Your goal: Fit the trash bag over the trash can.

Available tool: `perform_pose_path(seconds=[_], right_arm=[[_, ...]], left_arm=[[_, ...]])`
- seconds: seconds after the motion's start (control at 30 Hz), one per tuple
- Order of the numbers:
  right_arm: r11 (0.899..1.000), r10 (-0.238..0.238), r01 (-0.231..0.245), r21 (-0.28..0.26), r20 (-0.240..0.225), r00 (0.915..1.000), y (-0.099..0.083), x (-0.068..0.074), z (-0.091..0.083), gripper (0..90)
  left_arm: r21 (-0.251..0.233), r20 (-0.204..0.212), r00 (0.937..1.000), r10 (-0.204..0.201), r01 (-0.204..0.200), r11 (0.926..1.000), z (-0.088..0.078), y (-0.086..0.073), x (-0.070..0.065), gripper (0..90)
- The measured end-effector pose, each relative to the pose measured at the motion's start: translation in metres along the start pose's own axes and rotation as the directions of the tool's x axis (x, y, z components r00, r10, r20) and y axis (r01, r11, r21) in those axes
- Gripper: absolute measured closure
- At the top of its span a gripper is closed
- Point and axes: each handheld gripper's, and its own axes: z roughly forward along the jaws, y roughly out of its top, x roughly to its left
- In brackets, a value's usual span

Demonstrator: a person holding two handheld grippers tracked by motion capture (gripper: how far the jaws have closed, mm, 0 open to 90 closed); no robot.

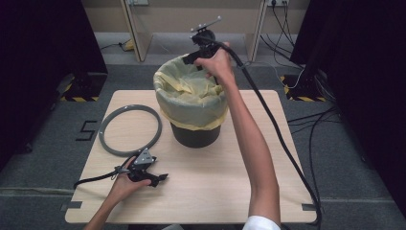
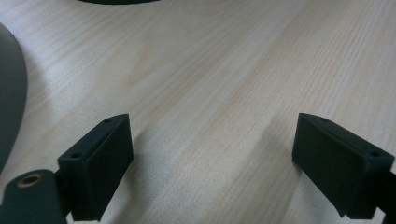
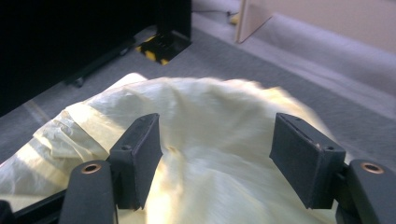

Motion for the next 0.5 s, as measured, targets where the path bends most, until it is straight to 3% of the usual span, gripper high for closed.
perform_pose_path(seconds=[0.1,0.2,0.37,0.5], right_arm=[[1.000,0.008,-0.008,0.015,0.061,0.9981,-0.007,-0.013,-0.018,32.4],[0.999,0.010,-0.015,0.049,0.111,0.9938,-0.023,-0.032,-0.023,32.1],[0.992,0.055,-0.072,0.102,0.160,0.9855,-0.049,-0.057,-0.020,32.3],[0.985,0.061,-0.090,0.144,0.198,0.9784,-0.065,-0.071,-0.014,33.1]], left_arm=[[0.000,0.000,1.0000,0.000,0.000,1.0000,0.000,0.000,0.000,11.6],[0.000,0.000,1.0000,0.000,0.000,1.0000,0.000,0.000,0.000,11.6],[0.000,0.000,1.0000,0.000,0.000,1.0000,0.000,0.000,0.000,11.6],[0.000,0.001,1.0000,0.000,0.000,1.0000,0.000,0.000,0.000,11.6]])
